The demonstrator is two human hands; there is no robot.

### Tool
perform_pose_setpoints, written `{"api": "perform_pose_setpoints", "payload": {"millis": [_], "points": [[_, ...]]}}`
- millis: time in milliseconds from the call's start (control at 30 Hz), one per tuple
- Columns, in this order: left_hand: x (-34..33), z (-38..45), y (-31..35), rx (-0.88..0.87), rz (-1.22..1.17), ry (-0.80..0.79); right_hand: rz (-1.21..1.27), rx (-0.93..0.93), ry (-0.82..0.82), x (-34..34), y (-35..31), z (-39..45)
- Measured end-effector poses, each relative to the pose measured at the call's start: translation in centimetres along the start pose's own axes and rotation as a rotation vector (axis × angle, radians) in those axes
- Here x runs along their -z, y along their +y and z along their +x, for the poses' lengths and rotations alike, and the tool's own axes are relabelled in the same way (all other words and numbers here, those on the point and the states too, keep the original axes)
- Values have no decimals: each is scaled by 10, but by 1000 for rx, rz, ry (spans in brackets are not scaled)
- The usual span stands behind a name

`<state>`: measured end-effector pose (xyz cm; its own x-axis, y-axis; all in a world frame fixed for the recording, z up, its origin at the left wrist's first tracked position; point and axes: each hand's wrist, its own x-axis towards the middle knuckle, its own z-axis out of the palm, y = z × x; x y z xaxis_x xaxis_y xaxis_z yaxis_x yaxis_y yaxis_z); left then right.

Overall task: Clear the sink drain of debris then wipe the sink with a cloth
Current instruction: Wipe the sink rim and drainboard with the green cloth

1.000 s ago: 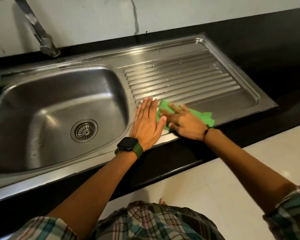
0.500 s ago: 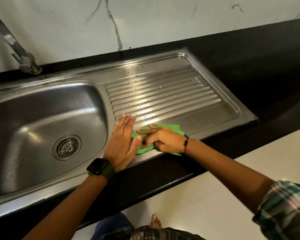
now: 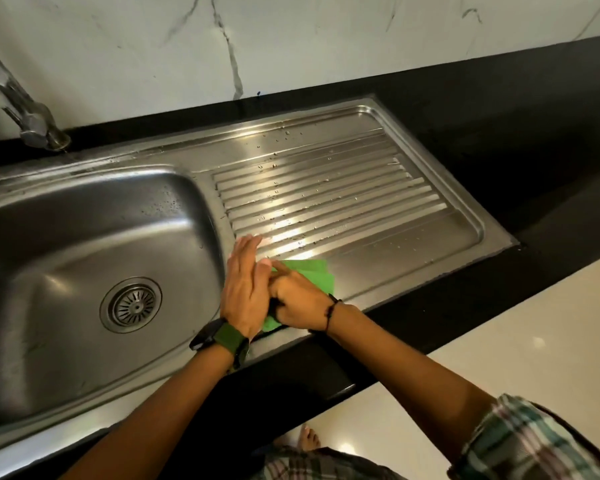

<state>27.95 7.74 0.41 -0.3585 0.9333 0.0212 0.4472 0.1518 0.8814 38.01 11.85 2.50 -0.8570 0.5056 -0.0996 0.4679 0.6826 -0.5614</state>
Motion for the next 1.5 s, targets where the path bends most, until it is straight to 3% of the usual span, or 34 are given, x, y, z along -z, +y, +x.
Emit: {"api": "perform_pose_setpoints", "payload": {"millis": [67, 167, 333, 433, 533, 733, 900, 1000, 1133, 1267, 1400, 1500], "points": [[1, -2, 1, -52, 35, -17, -24, 23, -20, 5, 5, 1], [-5, -6, 4, -237, 123, -188, -149, 32, -20, 17, 24, -13], [-4, -2, 1, -290, 160, -364, -291, -258, 178, 61, 75, -57], [0, 2, 0, -290, 105, -344, -298, -482, 215, 69, 85, -64], [2, 10, 1, -274, 23, -290, -17, -543, 355, 50, 59, -50], [-5, 9, -2, -261, -73, -195, 89, -293, 292, -8, -22, -5], [-10, 16, -4, -261, -15, -286, -230, -194, 41, 9, 14, -25], [-23, 19, 9, -301, 32, -340, -169, -208, 90, 22, 46, -45], [-39, 22, 10, -358, 149, -434, -249, -432, 187, 58, 108, -82], [-47, 25, 8, -375, 170, -383, -233, -715, 285, 92, 151, -101], [-46, 27, 10, -304, 11, -272, -163, -794, 326, 75, 131, -86], [-47, 29, 11, -286, -29, -242, -178, -702, 254, 47, 87, -69]]}}
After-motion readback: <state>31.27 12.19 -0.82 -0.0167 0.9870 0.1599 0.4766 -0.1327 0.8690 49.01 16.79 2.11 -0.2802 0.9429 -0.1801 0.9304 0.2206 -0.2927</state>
